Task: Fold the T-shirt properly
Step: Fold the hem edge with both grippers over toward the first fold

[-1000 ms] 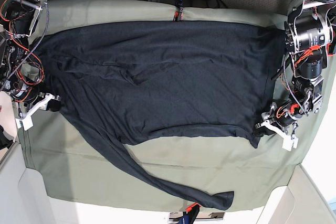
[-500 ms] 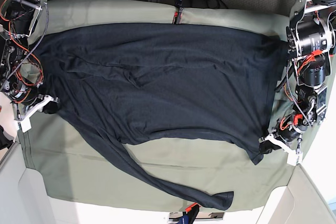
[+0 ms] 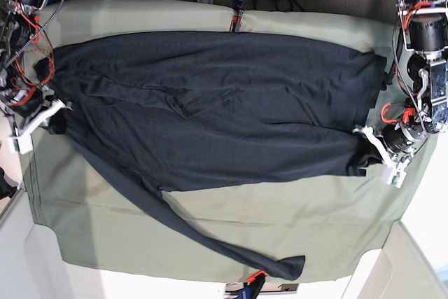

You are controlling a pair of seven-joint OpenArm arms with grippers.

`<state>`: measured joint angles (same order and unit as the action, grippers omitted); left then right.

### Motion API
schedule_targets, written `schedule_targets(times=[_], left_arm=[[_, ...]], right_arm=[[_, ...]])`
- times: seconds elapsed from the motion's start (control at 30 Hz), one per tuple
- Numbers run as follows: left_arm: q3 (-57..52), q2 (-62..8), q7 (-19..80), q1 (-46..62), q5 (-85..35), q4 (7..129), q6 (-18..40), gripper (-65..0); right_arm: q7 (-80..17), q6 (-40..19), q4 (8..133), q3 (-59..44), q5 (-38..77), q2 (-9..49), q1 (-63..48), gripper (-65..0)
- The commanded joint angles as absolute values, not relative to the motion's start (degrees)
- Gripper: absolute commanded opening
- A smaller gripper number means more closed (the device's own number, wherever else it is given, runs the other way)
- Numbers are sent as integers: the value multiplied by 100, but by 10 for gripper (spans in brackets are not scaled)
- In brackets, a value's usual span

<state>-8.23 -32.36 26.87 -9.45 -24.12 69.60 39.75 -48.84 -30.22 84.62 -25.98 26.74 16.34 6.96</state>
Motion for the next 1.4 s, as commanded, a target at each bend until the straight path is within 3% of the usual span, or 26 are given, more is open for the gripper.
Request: schedule_targets(times=[0.0,0.3,0.57,1.13,1.17,1.27,1.3,1.37], left_arm=[[-904,-3420,2526,-899,-2438,7334,4000,-650],[-1785,-3494,2528,373,-2311,8803,4000,-650],[-2379,-3492,2530,1109,-2565,8866,4000,-650],[-2408,-3492,2622,1796,-2871,8866,4000,-650],[-2408,-3492,2698,1796,-2985,8866,4000,-650],[-2408,-3494,2971,1793,-3264,8866,4000,-650],[-2408,-3494,3035,1796,-3315,8866,4000,-600],[-2408,-3494,3146,1798,-3374,8866,4000,-504]], right_arm=[[-4755,-3024,8615,-2753,2764,1745,701,-650],[-4786,-3050,8678,-3336,3094,1745,261,-650],[-4816,-3059,8678,-3336,3151,1743,86,-650],[-4781,-3063,8678,-3341,3153,1726,-239,-650],[-4781,-3059,8678,-3341,3153,1728,-239,-628],[-4768,-2974,8678,-3341,3234,1730,-235,-412],[-4748,-2974,8678,-3341,3317,1730,-231,-374],[-4729,-2976,8678,-3341,3518,1730,-187,-359]])
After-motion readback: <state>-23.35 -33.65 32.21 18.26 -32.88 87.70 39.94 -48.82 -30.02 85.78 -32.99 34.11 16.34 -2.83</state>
